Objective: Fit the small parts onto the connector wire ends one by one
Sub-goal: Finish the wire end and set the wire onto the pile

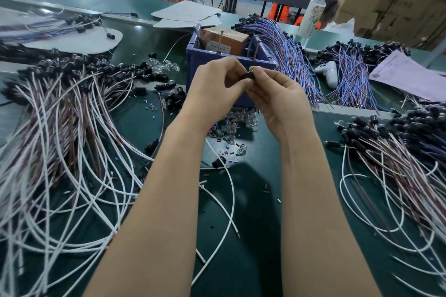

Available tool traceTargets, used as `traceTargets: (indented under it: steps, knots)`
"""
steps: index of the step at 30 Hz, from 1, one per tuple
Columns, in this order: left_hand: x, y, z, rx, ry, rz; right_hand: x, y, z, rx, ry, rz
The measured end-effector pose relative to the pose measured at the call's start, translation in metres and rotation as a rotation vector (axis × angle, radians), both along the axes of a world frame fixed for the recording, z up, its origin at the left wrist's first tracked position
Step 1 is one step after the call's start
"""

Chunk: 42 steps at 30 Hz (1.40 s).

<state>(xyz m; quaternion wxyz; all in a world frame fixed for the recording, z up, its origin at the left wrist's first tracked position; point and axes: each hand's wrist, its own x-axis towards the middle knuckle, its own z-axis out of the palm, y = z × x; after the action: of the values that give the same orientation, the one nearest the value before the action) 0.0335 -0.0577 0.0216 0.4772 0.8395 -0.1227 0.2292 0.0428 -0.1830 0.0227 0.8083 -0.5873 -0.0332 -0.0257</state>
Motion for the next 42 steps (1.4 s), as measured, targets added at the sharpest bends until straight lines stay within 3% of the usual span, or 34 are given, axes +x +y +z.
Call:
traceTargets:
  steps: [3, 7, 9, 11, 13, 15, 17, 19, 23, 25, 29, 32, 34, 38, 40, 42]
  knots:
    - [0.0, -0.003, -0.001, -0.043, 0.03, 0.004, 0.0, 0.001, 0.001, 0.002, -0.01, -0.017]
    - [0.002, -0.003, -0.005, 0.027, 0.074, 0.022, 0.001, -0.001, -0.003, -0.281, -0.054, -0.021]
    - [0.002, -0.006, -0.004, 0.089, 0.07, 0.046, 0.002, -0.003, -0.005, -0.329, -0.078, -0.096]
    - [0.002, -0.008, 0.002, 0.132, 0.056, 0.077, 0.004, -0.004, -0.005, -0.226, -0.076, -0.228]
    - [0.001, -0.01, 0.008, 0.105, 0.113, -0.03, 0.005, -0.006, -0.004, 0.042, -0.032, -0.304]
    - [-0.005, -0.02, 0.01, 0.028, 0.389, -0.253, 0.007, -0.009, -0.003, 0.296, 0.023, -0.331]
    - [-0.007, -0.032, 0.006, -0.142, 0.723, -0.392, 0.008, -0.012, -0.002, 0.449, 0.055, -0.337]
    - [-0.006, -0.039, 0.002, -0.442, 0.822, -0.392, 0.01, -0.016, -0.002, 0.49, 0.084, -0.346]
    - [-0.001, -0.016, 0.005, -1.089, 0.454, -0.476, 0.013, -0.027, -0.011, 0.339, 0.165, -0.462]
    - [-0.001, -0.004, 0.006, -1.203, 0.293, -0.463, 0.015, -0.029, -0.015, 0.27, 0.19, -0.519]
    - [0.0, 0.0, 0.012, -1.1, 0.188, -0.256, 0.016, -0.033, -0.018, 0.137, 0.231, -0.608]
    - [0.001, -0.004, 0.013, -0.978, 0.266, -0.153, 0.015, -0.038, -0.025, -0.355, 0.23, -0.578]
    - [0.002, -0.008, 0.011, -0.892, 0.421, -0.089, 0.012, -0.034, -0.024, -0.635, 0.073, -0.551]
    - [0.001, -0.014, 0.007, -0.844, 0.611, -0.112, 0.003, -0.001, -0.008, -0.854, -0.255, -0.12]
    - [0.003, -0.01, 0.005, -0.757, 0.56, -0.071, 0.001, 0.01, -0.008, -0.911, -0.27, -0.002]
    - [0.005, -0.003, 0.004, -0.568, 0.463, 0.064, 0.003, 0.011, -0.013, -0.911, -0.272, -0.019]
